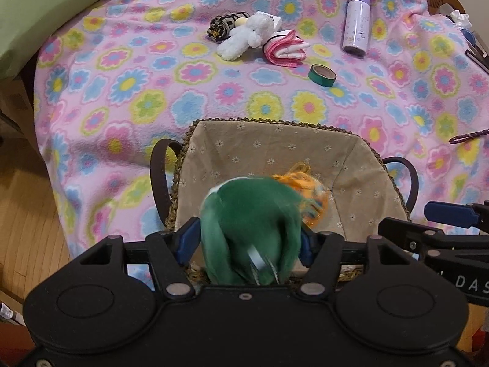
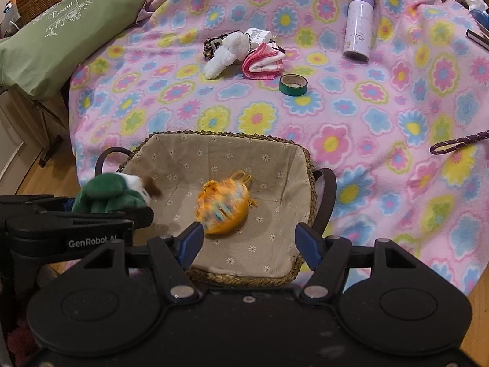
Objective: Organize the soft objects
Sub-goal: 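Open both tools to drop the plush and pouch into the basket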
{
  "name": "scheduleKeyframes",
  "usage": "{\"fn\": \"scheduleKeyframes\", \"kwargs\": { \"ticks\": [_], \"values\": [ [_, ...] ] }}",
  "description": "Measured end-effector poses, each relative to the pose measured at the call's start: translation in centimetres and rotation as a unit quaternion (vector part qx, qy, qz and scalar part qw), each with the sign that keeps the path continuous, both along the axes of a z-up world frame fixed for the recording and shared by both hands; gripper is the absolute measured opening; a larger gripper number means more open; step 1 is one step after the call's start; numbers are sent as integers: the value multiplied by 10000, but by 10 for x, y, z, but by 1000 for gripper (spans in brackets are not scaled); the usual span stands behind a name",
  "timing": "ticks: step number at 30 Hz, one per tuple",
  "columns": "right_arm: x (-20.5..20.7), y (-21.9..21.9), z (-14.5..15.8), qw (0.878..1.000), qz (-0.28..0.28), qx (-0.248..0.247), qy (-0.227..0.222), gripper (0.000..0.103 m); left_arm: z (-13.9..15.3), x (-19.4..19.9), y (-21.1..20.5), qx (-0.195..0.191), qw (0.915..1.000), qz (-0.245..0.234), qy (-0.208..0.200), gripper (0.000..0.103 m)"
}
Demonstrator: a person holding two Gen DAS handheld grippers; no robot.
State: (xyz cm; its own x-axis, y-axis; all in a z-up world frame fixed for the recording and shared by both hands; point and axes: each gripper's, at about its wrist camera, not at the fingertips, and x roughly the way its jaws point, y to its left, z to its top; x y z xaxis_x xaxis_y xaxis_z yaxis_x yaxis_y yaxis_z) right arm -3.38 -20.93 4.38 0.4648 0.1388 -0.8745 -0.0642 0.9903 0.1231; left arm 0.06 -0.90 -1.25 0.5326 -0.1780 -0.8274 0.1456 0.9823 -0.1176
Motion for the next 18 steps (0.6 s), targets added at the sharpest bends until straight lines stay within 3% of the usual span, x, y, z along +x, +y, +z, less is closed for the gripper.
{"fn": "scheduleKeyframes", "kwargs": {
  "ticks": [3,18],
  "values": [
    [0,-1,0,10000,1,-17,-11,66,0,1,0,20,10000,20,20,65],
    [-2,-5,-1,9999,-137,-27,-31,66,0,0,0,131,9999,35,6,66]
  ]
}}
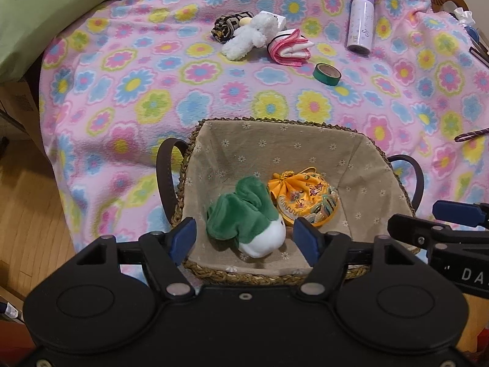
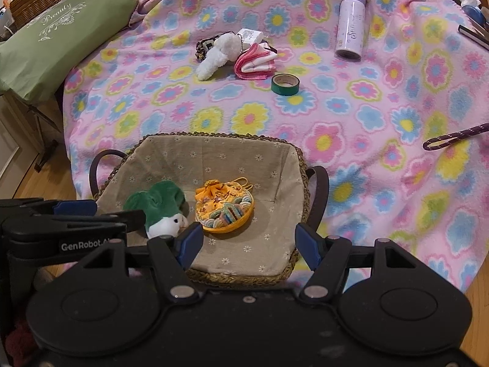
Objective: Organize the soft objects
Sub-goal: 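Open both tools to drop the plush and pouch into the basket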
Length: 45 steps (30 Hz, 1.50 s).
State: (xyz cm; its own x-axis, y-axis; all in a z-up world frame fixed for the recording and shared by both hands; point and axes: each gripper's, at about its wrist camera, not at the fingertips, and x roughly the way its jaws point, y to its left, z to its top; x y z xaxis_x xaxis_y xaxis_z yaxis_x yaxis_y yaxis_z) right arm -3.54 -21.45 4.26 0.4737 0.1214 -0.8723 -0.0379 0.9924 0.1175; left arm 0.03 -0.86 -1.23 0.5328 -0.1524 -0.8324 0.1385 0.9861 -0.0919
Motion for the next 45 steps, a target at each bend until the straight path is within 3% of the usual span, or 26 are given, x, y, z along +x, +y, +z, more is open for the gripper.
{"fn": "scheduleKeyframes", "kwargs": {
  "ticks": [19,22,28,45],
  "values": [
    [0,1,0,10000,-78,-38,-30,66,-1,-1,0,15,10000,-24,14,69],
    [-1,1,0,9999,-103,-37,-23,66,-1,-1,-1,28,10000,-57,8,82],
    [-1,1,0,9999,-143,-35,-32,66,0,-1,1,23,10000,-52,-11,82],
    [0,-8,4,9989,-384,-124,-249,86,12,4,7,-76,9997,-25,-246,87]
  ]
}}
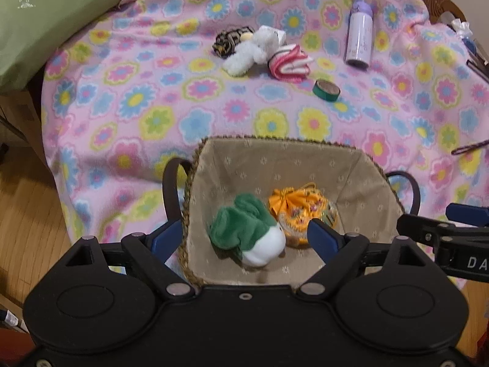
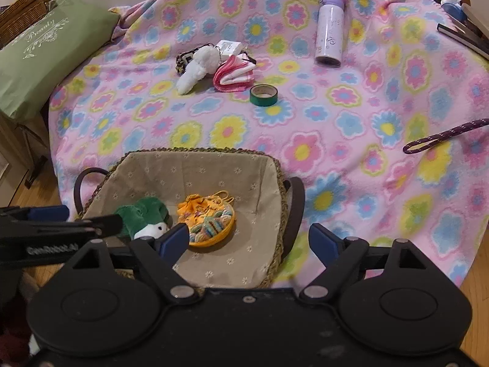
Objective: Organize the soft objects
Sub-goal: 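Open both tools to drop the plush and pouch into the basket, then move both tools back toward the remaining pile of soft items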
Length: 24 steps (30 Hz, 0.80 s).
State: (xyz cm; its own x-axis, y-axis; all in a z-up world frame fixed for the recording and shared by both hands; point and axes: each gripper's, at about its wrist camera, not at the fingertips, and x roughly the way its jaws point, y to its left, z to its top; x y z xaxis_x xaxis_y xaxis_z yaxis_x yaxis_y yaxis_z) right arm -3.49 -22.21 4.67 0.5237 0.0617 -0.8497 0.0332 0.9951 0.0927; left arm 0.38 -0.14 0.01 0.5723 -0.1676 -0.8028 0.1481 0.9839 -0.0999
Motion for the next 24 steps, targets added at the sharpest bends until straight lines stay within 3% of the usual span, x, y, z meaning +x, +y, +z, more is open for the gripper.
{"fn": "scheduleKeyframes", "kwargs": {
  "ticks": [14,24],
  "values": [
    [53,-5,15,9970,72,-237,-740,99,24,48,6,299,9973,27,-664,94],
    [130,-21,-13,9963,-240,-322,-755,102,14,115,5,473,9946,-1,-929,94]
  ]
}}
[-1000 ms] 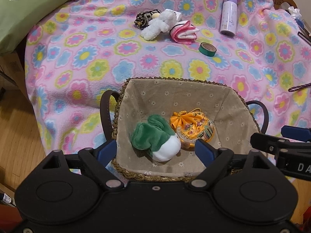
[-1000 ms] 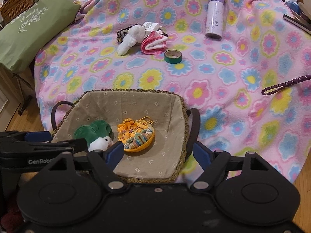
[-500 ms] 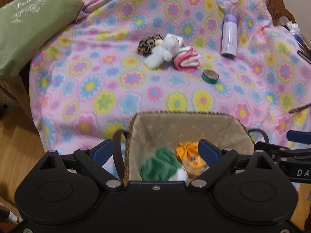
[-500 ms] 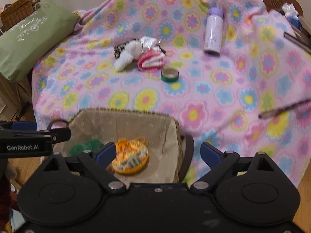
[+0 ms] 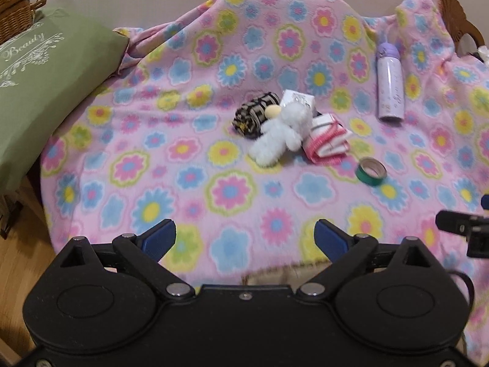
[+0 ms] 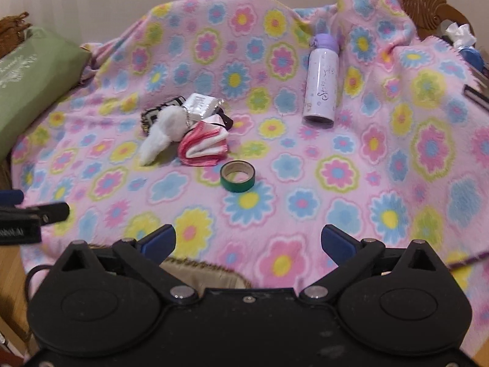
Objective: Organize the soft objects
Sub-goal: 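Move both tools back toward the remaining pile of soft items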
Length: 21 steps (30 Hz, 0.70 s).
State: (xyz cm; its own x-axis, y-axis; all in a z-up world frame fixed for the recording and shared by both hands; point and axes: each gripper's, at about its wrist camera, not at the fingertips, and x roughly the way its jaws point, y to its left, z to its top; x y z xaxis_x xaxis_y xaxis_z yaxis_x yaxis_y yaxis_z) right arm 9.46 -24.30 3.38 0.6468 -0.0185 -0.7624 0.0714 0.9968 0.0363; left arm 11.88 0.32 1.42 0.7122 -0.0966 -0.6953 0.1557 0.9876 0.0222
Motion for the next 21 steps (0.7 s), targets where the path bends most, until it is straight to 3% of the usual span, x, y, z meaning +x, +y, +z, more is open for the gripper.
{"fn": "scheduleKeyframes", "kwargs": {
  "ticks": [8,17,21],
  "values": [
    [53,3,-36,9997,69,-168,141,102,-23,58,-16,274,9993,-199,-152,96],
    [108,-2,-67,9995,-157,-23,288,102,-61,114,-48,655,9930,-875,-453,97],
    [124,-7,-77,9991,-268,44,317,102,-73,136,-54,649,9925,-897,-519,97]
  ]
}}
